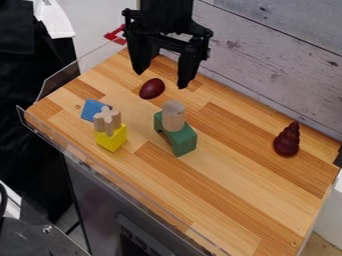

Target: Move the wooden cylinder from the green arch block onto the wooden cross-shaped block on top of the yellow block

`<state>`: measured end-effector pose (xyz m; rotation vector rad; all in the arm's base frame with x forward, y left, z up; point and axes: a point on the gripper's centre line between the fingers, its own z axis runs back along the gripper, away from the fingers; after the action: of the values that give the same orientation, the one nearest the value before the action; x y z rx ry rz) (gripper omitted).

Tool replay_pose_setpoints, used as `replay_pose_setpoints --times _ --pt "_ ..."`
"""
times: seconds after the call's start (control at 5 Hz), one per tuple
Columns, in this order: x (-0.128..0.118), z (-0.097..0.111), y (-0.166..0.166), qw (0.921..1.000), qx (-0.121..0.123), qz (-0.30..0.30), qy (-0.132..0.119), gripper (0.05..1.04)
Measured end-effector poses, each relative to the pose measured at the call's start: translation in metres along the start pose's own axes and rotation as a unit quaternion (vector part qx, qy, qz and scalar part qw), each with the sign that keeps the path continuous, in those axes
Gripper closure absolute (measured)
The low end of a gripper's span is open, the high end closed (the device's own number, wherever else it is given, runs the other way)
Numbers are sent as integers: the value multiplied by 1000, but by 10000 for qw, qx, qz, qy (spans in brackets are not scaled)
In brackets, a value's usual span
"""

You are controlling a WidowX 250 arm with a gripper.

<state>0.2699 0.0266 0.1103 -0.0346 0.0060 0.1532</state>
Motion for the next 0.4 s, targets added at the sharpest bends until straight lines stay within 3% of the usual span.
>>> replay_pose_setpoints --times 0.2,0.4 --pt "-3 -9 0 9999 -1 9 169 83" --pt "1 -15 -4 9998 -155 12 155 83"
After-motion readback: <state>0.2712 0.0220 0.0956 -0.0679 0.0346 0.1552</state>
